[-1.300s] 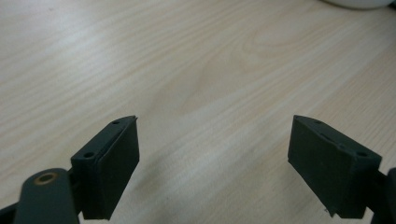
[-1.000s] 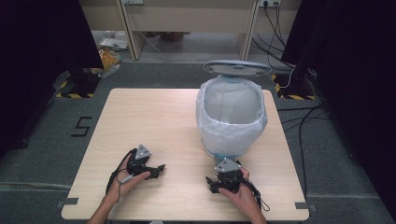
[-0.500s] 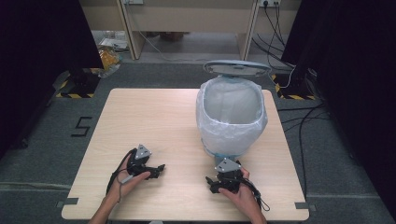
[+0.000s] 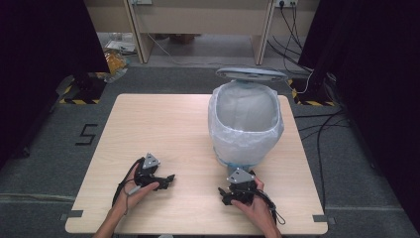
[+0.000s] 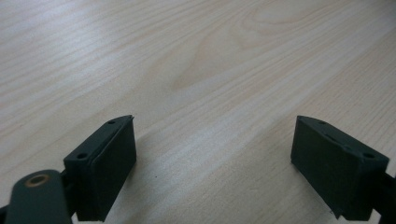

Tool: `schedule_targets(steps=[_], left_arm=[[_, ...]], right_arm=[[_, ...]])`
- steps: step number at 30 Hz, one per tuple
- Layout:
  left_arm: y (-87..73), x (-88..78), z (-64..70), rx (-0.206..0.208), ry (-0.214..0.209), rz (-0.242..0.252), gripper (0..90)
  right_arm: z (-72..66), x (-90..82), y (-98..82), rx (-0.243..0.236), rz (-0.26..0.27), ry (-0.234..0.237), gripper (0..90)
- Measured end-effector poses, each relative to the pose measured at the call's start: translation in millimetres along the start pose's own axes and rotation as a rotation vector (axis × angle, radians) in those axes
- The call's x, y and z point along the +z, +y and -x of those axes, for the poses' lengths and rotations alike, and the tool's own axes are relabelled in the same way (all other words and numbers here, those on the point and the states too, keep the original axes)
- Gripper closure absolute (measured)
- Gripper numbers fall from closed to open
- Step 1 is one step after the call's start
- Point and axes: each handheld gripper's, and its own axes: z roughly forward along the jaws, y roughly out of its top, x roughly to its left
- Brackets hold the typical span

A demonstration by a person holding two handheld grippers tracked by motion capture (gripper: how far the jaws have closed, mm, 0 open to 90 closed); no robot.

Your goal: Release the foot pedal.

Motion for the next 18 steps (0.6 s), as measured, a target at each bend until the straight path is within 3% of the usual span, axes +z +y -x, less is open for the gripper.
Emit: schedule_targets(steps=[11, 18], left_arm=[[0.0, 0.0, 0.1, 0.002, 0.001, -0.001, 13.7], [-0.1, 0.1, -0.1, -0.006, -0.004, 0.001, 13.7]], right_arm=[[2.7, -7.0, -0.8, 0.046, 0.022, -0.004, 15.8], [7.4, -19.2, 0.6, 0.088, 0.085, -0.001, 17.5]])
